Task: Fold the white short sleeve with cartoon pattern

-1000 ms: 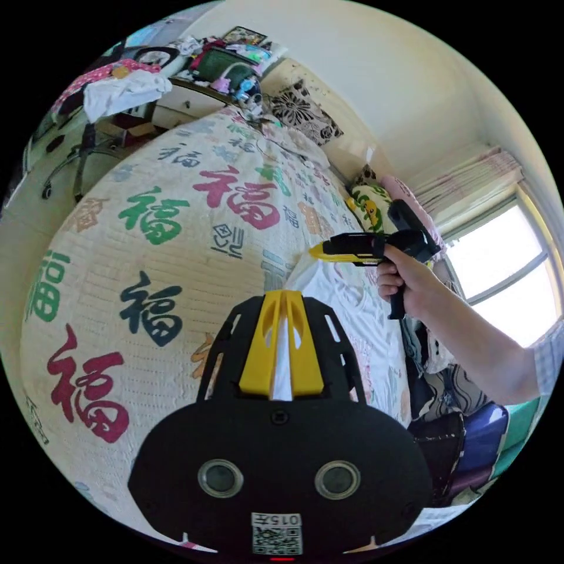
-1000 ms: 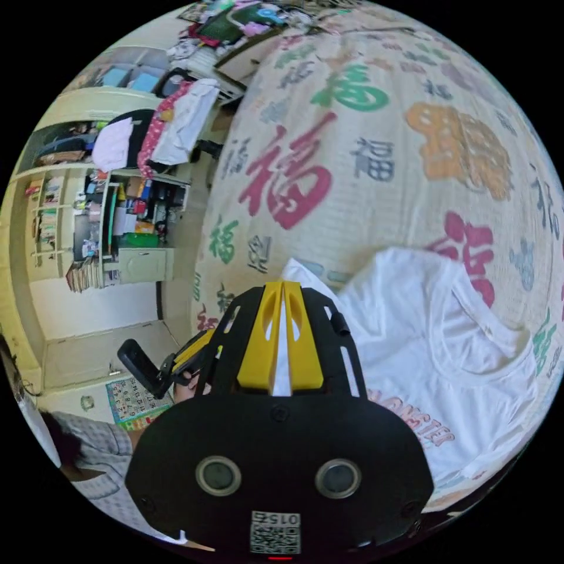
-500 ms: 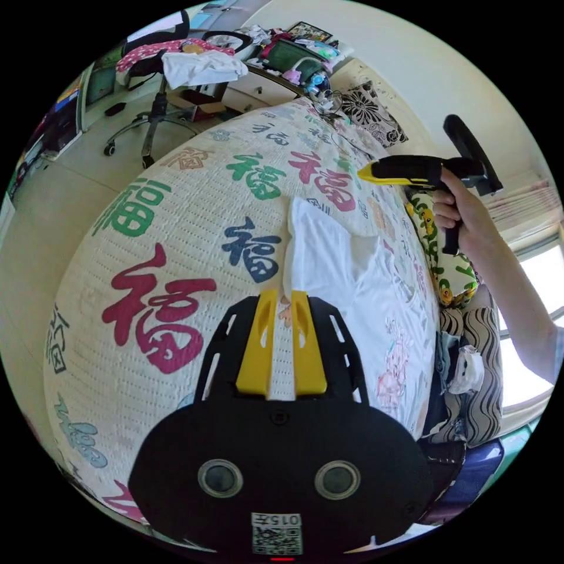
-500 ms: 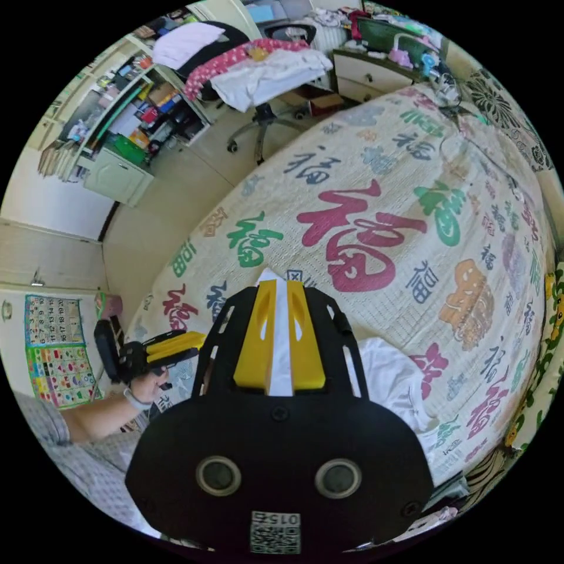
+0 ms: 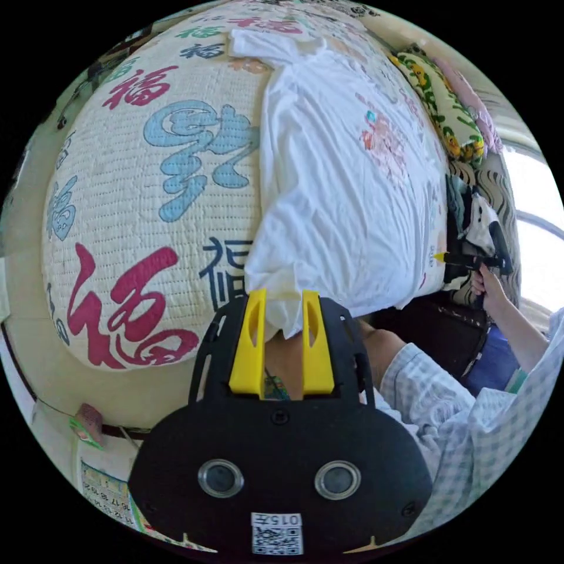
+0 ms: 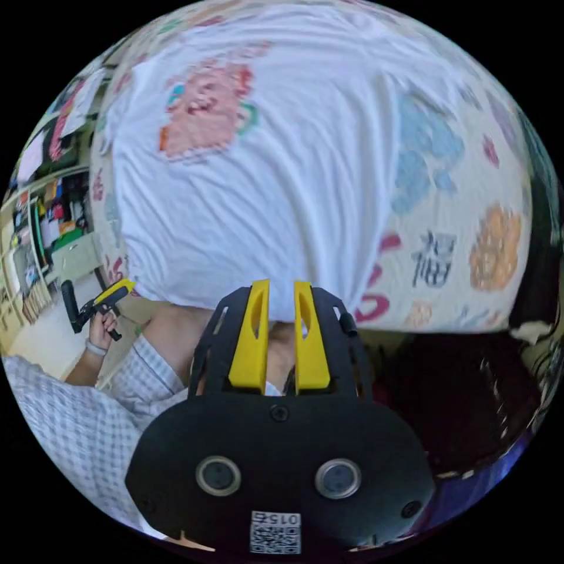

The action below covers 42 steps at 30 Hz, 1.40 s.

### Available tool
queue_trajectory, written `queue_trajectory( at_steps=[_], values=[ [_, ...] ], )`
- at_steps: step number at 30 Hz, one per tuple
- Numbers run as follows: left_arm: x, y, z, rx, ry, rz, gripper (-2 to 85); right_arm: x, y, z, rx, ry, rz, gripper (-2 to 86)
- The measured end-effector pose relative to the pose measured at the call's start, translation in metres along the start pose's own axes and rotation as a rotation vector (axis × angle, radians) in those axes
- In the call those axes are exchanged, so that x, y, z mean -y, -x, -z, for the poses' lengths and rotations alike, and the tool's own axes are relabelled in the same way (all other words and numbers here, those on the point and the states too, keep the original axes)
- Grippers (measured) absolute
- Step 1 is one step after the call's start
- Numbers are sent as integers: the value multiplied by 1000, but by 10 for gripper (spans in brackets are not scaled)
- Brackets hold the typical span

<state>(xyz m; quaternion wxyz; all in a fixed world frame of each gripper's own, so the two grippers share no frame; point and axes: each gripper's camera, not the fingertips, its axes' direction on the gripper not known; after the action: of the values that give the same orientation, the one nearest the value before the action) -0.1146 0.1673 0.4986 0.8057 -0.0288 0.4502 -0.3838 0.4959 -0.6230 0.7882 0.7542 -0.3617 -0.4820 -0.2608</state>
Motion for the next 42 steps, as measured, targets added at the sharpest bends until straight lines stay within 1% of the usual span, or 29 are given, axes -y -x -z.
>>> queue_trajectory(
  at_steps=[1,2,4,6,7,9,11,14,16,18,20,22,24,26,28,30,31,32,33,34,37,40,42],
  values=[
    [-1,-12,-14,72,24,-25,80,-24,-28,-11,3,31,-80,84],
    [0,-16,-20,106,37,-31,71,-43,-52,-21,13,58,-143,87],
    [1,-28,-31,195,25,-36,30,-63,-82,-35,13,96,-205,94],
    [-2,-30,-31,195,12,-16,12,-75,-106,-46,46,116,-251,94],
    [-9,-31,-28,215,3,-2,7,-79,-118,-53,101,128,-259,90],
    [-21,-31,-25,226,0,15,4,-83,-128,-63,139,153,-261,69],
    [-33,-27,-23,269,20,52,2,-87,-135,-74,115,208,-256,7],
    [-45,-18,-22,244,-1,114,4,-102,-136,-69,22,216,-209,-5],
    [-42,-13,-27,211,-4,179,12,-118,-142,-64,-20,218,-219,-7],
    [-36,-11,-35,213,7,212,25,-137,-156,-60,7,223,-253,-6],
    [-31,-12,-46,238,42,214,48,-161,-175,-51,115,203,-294,-1],
    [-26,-17,-62,241,146,184,76,-172,-177,-35,214,122,-227,15],
    [-27,-27,-65,255,160,152,82,-174,-170,-18,189,68,-158,64],
    [-24,-35,-58,267,108,148,84,-166,-158,-10,148,61,-112,82],
    [-13,-42,-55,244,20,154,88,-158,-153,-12,171,77,-119,85],
    [1,-40,-65,229,-1,184,96,-158,-150,-13,133,92,-158,80],
    [11,-38,-78,214,22,199,94,-164,-149,-10,127,91,-182,72],
    [16,-37,-86,214,40,203,93,-172,-149,-6,126,84,-195,30],
    [21,-36,-101,244,72,203,83,-177,-149,-4,127,82,-190,9],
    [23,-39,-108,277,65,179,63,-187,-149,-1,152,78,-174,3],
    [20,-38,-111,303,77,138,18,-213,-156,11,181,72,-185,-6],
    [10,-30,-103,309,59,117,10,-232,-158,24,185,75,-162,-8],
    [7,-20,-100,269,49,148,9,-241,-156,31,154,88,-128,-9]
  ],
)
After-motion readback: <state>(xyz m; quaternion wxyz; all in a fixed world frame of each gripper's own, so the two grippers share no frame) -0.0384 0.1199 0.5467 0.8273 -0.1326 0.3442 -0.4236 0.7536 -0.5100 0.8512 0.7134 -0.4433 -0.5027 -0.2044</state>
